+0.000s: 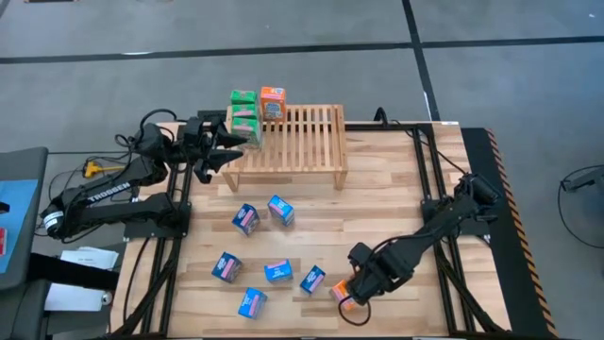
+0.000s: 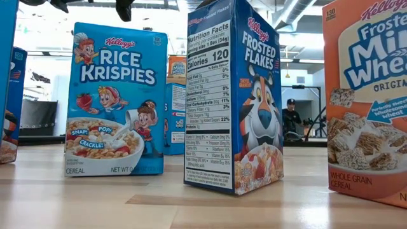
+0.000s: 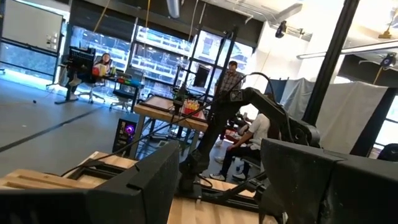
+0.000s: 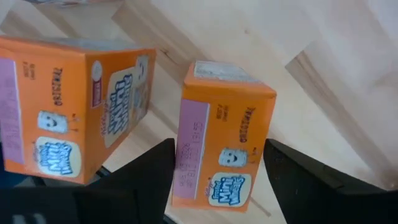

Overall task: Stack cereal on shelf
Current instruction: Put the right orange cereal box on the shelf aligned with the other orange cereal box

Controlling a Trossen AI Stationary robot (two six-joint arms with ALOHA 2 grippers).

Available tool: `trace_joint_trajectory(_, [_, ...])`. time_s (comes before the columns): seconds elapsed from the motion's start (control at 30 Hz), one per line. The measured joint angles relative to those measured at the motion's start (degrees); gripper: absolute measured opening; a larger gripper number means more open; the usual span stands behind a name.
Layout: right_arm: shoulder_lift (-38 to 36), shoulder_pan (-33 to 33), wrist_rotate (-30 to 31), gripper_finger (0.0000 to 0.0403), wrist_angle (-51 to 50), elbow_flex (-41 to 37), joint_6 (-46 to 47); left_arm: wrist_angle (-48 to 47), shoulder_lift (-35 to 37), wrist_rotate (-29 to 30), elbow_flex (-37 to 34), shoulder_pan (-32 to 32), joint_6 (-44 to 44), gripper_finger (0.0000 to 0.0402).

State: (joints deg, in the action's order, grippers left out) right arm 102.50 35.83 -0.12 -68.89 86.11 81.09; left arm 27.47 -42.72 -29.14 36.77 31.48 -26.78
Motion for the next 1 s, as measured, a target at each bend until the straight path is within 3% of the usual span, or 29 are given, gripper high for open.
trace_joint_trajectory(0.2, [0.00,0.00,-0.02,0.0261,0.82,0.00,-0.15,-0.28,0.00,-0.55,0.00,0.00,-0.02,0.0217])
trace_joint_trajectory(0.5, [-0.02,-0.19,-0.41,0.0193,0.71,0.00,-0.13,-0.24,0.00,-1.07,0.00,0.00,-0.02,0.0217])
trace_joint_trajectory(0.67, [-0.03,-0.84,-0.75,0.0182,0.24,1.47,-1.64,-0.24,0.00,-1.44,0.00,0.00,-0.02,0.0217])
trace_joint_trajectory(1.0, [-0.11,-5.21,1.87,0.0180,-13.43,13.62,-12.90,-2.36,-0.04,-11.13,0.00,0.00,-0.05,0.0217])
